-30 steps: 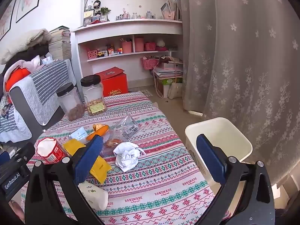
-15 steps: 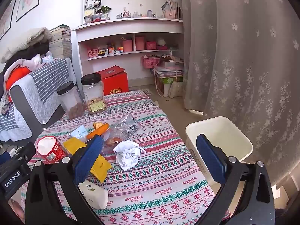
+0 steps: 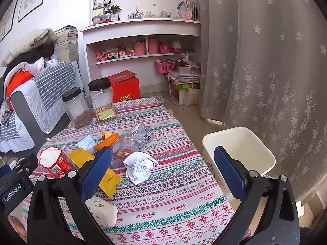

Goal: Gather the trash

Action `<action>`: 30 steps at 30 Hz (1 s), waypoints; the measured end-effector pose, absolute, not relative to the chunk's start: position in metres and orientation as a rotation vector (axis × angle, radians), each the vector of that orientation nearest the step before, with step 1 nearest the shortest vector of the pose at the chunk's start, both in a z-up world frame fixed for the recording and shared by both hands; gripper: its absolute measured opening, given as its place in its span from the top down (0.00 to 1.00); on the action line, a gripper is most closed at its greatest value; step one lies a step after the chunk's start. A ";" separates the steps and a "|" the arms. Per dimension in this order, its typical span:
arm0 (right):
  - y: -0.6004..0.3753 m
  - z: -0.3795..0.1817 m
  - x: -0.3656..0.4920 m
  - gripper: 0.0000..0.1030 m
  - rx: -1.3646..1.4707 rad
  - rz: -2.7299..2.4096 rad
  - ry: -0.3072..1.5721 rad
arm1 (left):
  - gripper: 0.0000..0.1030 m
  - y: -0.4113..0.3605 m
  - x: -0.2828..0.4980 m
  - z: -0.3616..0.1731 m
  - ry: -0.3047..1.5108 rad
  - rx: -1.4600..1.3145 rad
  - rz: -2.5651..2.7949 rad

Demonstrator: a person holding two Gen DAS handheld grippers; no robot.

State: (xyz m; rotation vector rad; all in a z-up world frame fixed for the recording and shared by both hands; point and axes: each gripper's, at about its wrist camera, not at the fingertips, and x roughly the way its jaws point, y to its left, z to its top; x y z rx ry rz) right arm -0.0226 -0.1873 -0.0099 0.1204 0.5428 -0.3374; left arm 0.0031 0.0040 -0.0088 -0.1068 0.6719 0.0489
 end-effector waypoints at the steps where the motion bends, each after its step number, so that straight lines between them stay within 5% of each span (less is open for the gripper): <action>1: -0.188 -0.010 -0.023 0.07 0.122 -0.337 0.542 | 0.08 0.004 0.003 -0.009 0.672 -0.107 0.049; 30: -0.187 -0.013 -0.021 0.07 0.122 -0.335 0.548 | 0.08 0.010 0.003 -0.013 0.682 -0.115 0.055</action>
